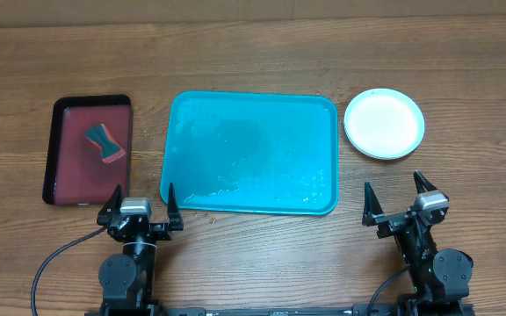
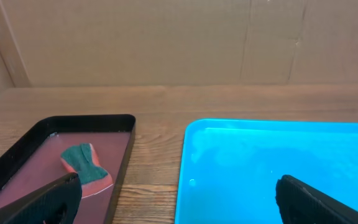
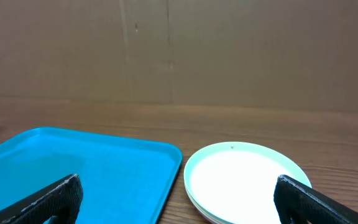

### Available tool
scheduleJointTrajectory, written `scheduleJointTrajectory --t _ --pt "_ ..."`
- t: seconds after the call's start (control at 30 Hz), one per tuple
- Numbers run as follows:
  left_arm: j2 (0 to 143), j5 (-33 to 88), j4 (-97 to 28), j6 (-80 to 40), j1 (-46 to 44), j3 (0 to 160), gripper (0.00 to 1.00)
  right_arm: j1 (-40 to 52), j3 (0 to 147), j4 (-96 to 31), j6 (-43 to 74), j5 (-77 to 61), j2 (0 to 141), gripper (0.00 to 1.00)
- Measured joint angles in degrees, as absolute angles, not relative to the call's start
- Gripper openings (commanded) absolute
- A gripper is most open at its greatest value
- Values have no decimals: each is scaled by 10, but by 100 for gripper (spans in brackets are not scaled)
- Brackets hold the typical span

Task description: Clean dirty plates on tray and stack at the side

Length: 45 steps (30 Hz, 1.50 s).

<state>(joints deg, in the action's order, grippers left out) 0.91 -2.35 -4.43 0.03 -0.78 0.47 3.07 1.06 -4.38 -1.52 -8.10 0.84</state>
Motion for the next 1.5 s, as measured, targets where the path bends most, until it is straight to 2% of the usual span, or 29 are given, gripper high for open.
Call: scheduleJointTrajectory --t 1.5 --pt "9 -23 -44 2 -8 5 100 31 11 -48 11 -51 8 100"
